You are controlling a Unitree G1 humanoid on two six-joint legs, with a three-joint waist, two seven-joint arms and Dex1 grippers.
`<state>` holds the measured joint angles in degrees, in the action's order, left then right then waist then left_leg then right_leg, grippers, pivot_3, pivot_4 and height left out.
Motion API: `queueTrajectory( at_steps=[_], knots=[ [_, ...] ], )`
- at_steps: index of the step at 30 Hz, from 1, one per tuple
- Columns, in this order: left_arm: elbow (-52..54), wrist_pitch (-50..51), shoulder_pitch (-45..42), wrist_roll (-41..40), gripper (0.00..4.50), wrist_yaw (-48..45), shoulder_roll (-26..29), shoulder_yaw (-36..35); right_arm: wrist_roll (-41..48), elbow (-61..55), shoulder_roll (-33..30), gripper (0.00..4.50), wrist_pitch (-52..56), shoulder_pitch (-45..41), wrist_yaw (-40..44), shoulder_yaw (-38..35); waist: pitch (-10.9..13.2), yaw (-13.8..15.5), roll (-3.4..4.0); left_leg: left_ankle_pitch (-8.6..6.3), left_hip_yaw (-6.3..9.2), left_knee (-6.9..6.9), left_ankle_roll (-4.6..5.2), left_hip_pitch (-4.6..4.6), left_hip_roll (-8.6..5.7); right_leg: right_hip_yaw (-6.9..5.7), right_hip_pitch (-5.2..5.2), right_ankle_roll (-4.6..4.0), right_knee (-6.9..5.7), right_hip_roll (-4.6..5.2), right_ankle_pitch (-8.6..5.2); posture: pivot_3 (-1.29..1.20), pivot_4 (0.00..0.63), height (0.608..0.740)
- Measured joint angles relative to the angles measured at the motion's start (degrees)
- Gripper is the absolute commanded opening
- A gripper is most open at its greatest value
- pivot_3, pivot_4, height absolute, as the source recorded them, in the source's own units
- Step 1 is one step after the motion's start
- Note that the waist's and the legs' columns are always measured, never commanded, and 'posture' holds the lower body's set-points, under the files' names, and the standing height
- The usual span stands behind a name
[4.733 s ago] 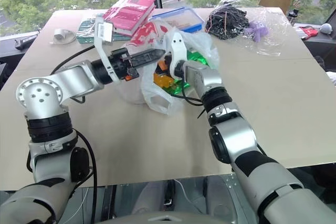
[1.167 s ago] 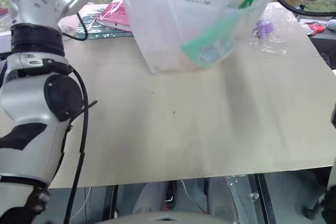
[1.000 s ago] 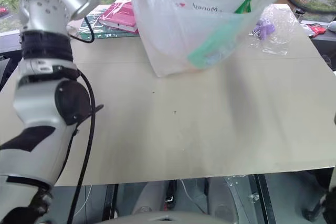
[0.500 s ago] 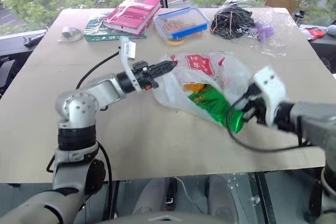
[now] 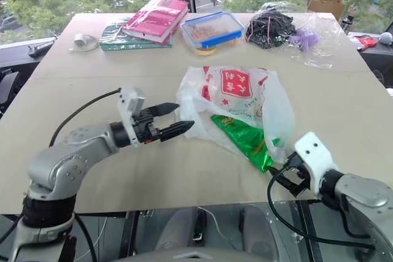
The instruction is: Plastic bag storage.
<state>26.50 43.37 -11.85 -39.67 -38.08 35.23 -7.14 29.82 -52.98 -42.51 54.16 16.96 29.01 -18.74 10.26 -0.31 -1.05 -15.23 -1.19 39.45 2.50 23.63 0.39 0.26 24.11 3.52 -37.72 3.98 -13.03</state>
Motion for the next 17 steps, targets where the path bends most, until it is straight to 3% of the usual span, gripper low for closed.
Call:
queueTrajectory(
  at_steps=[4, 11, 17],
  knots=[
    [-0.6, -11.4, 9.5, 7.0, 4.5, -4.2, 3.6, -2.7, 0.2, -0.4, 4.0, 4.43, -10.5, 7.8, 5.7, -8.5, -0.1, 0.1, -0.07, -0.01, 0.0, -0.05, 0.0, -0.22, 0.09, -0.02, -0.23, -0.1, 0.07, -0.06, -0.07, 0.0, 0.15, 0.74],
    [-2.7, -17.2, 17.0, 8.9, 4.5, -6.4, 3.9, -8.9, 2.3, 5.9, 10.8, 4.43, -25.7, 17.2, 14.9, -21.8, -0.2, 0.9, -0.2, -0.09, -0.11, -0.07, 0.07, -0.67, 0.19, 0.0, -0.65, -0.22, 0.26, 0.04, -0.19, 0.0, 0.15, 0.74],
    [-2.7, -17.5, 18.2, 7.9, 4.5, -4.8, 2.8, -12.9, 0.2, 11.6, 11.5, 4.43, -33.1, 18.8, 17.1, -23.2, -0.2, 0.9, -0.11, -0.09, -0.25, -0.19, 0.06, -0.73, 0.25, 0.11, -0.65, -0.25, 0.28, 0.07, -0.17, 0.0, 0.15, 0.74]
  ],
)
